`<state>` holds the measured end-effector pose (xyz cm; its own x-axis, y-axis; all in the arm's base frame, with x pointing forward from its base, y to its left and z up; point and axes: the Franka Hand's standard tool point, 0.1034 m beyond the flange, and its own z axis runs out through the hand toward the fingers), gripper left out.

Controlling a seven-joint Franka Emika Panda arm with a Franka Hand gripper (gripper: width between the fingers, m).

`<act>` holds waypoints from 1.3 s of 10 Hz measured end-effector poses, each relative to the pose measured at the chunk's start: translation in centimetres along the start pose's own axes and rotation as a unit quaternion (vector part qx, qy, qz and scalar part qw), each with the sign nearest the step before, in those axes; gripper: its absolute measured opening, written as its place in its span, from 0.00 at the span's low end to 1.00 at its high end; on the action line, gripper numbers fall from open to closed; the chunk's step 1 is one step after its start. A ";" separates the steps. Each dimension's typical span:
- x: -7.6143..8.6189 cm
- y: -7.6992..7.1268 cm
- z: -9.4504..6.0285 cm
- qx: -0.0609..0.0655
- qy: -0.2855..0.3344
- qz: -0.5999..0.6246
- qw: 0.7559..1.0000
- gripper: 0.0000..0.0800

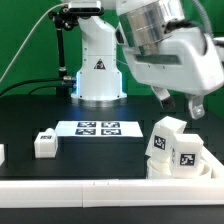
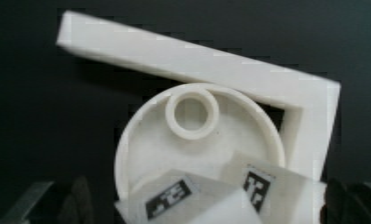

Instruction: Assemble stool

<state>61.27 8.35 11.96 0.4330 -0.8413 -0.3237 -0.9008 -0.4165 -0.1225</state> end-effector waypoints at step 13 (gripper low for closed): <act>2.7 1.3 2.3 -0.072 -0.001 -0.722 0.688 0.81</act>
Offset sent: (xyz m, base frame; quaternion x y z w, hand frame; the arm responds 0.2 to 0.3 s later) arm 0.0000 0.0000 0.0000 0.0000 0.0000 -0.1938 0.9810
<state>61.16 6.30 8.81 0.8732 0.4860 0.0367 0.4812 -0.8476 -0.2238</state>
